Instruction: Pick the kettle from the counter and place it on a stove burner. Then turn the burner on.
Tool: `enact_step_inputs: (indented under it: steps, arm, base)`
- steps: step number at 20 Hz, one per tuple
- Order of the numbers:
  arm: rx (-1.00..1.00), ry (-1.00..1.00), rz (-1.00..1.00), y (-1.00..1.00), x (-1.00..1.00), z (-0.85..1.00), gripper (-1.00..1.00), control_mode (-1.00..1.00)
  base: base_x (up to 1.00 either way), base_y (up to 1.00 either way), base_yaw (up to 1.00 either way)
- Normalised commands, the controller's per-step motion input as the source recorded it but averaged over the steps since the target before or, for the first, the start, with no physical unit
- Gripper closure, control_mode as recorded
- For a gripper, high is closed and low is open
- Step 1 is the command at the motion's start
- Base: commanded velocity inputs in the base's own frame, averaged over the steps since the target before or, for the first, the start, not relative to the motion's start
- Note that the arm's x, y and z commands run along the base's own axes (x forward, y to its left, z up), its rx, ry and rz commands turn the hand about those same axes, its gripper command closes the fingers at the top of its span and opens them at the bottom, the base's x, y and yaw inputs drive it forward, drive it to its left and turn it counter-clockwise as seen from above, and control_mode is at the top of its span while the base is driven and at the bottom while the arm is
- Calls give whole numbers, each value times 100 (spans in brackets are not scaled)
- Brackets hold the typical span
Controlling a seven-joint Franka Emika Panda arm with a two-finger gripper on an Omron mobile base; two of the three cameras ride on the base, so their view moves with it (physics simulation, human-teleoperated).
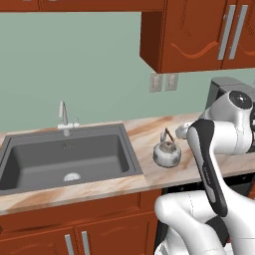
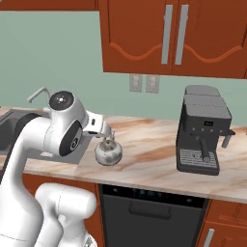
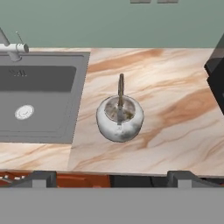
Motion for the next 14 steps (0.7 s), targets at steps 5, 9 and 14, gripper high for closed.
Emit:
enact_step_inputs:
  steps: [5,9,14]
  arm:
    - [0,0,0,0,2,-15,-100,-100]
    - [0,0,0,0,5,-12,-100,-100]
    - [0,0,0,0,12,-6,-100,-100]
  base:
    - [0,0,0]
    - [0,0,0]
    - [0,0,0]
